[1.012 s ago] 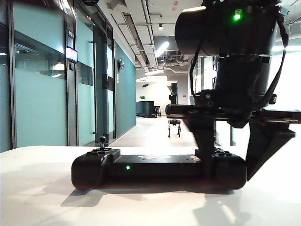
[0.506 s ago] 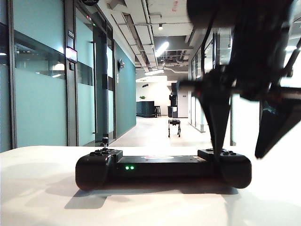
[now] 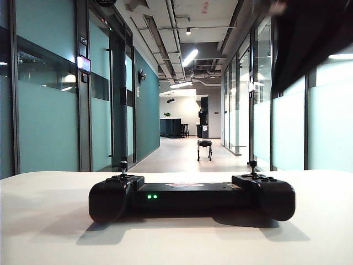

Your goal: Push the left joystick on the remote control sitting on the white table forward to make the robot dog walk in a straight line until it approaches the door.

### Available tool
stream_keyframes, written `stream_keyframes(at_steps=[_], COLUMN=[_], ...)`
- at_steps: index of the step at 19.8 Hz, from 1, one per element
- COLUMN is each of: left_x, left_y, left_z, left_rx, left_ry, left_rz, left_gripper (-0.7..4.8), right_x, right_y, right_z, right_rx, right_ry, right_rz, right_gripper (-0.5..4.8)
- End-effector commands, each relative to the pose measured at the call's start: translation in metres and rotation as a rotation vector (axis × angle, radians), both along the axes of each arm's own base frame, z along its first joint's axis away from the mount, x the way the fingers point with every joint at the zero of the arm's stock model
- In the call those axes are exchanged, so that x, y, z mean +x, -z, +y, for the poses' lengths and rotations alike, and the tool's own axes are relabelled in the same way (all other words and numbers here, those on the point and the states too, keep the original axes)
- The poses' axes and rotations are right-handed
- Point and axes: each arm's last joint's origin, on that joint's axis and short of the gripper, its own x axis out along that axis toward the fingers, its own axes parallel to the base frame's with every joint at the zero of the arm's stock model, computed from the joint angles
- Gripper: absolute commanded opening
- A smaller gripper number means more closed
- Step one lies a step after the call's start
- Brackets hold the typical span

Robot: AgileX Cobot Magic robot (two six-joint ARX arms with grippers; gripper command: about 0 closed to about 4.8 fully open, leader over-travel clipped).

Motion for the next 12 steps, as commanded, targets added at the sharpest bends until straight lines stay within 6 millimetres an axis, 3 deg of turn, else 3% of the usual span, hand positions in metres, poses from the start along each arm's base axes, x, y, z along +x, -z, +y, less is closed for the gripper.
stream_keyframes(at_steps=[1,8,12], left_x=[-0.013,-0.037,-0.044], left_y=[0.008,0.044,0.062], left_z=[0.006,0.016,0.019], left_rx=[-0.005,0.018,-0.025], left_ry=[-0.013,0.004,-0.003], left_rz=[-0.030,-0.141,-0.247], left_gripper=[-0.05,-0.05,-0.05], right_x=[-0.008,-0.019,-0.022], right_y=[-0.013,-0.020,-0.021], right_z=[-0.004,-0.013,-0.016], right_rx=[-0.067,-0.005,0.006], right_ry=[-0.083,-0.106,-0.101], right_rz=[-0.176,-0.446,-0.460], right_gripper=[-0.01,-0.01,-0.01])
